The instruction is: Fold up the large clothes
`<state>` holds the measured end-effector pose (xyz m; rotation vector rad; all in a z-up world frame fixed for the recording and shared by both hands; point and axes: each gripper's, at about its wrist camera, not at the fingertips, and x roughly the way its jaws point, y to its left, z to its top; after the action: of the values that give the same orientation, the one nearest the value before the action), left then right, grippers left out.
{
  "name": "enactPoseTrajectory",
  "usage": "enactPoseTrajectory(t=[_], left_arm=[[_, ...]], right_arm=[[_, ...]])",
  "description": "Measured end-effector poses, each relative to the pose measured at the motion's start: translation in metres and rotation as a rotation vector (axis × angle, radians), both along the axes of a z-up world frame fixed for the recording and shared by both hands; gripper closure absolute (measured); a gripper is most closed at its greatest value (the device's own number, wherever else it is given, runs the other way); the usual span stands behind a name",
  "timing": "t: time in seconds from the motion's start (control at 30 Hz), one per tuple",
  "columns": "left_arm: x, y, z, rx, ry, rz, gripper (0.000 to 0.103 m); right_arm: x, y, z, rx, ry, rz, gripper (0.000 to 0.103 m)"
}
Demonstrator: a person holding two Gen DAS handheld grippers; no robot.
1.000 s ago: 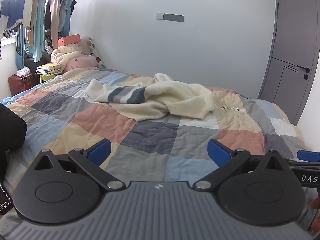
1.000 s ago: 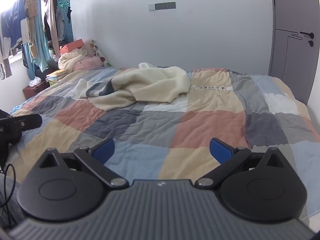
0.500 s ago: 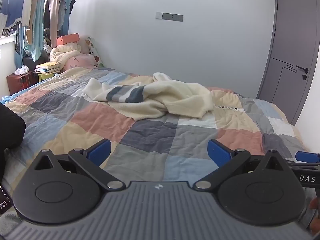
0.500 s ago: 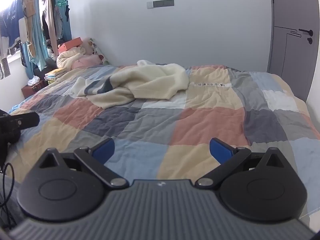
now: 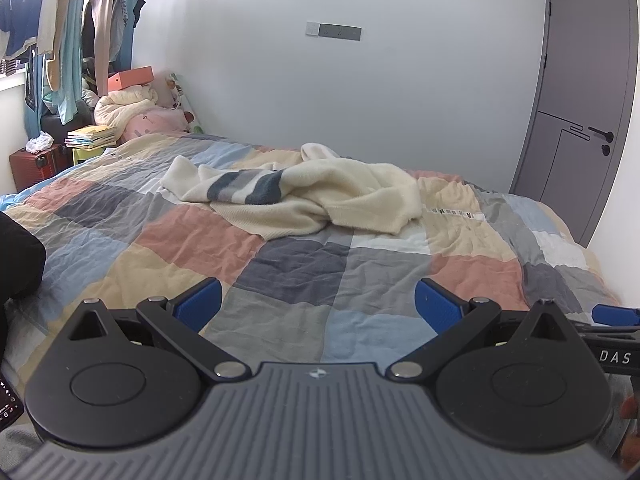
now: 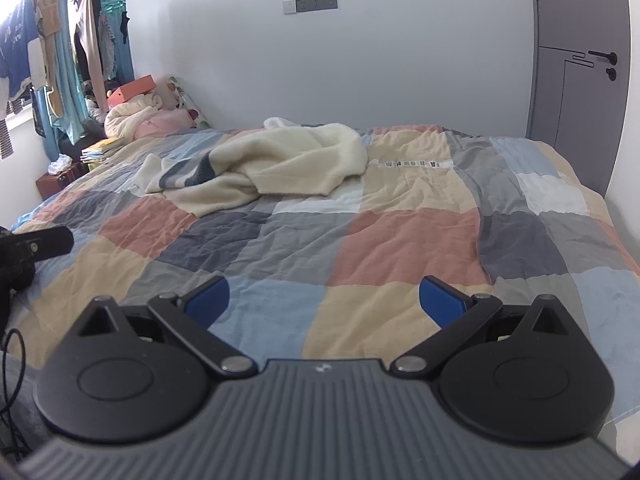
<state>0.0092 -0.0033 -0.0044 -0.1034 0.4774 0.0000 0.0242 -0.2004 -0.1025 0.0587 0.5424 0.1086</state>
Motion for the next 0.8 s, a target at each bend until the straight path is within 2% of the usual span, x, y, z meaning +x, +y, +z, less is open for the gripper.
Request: enactPoseTrajectory(t=[0.27, 0.63, 0.8], left_arm=[[0.0, -0.001, 0.0, 0.0, 0.001, -0.002, 0.0], [0.0, -0.001, 0.002, 0.001, -0.005, 0.0, 0.0], [0.001, -0.001, 0.001, -0.001, -0.003, -0.001, 0.0]], right_arm=[[-0.001, 0.005, 0.002, -0.024, -0.021, 0.012, 0.0], [0.001, 0.012, 0.0, -0.033, -0.004, 0.029, 0.0], [0.001, 0.011, 0.0, -0.009, -0.009, 0.021, 0.0]])
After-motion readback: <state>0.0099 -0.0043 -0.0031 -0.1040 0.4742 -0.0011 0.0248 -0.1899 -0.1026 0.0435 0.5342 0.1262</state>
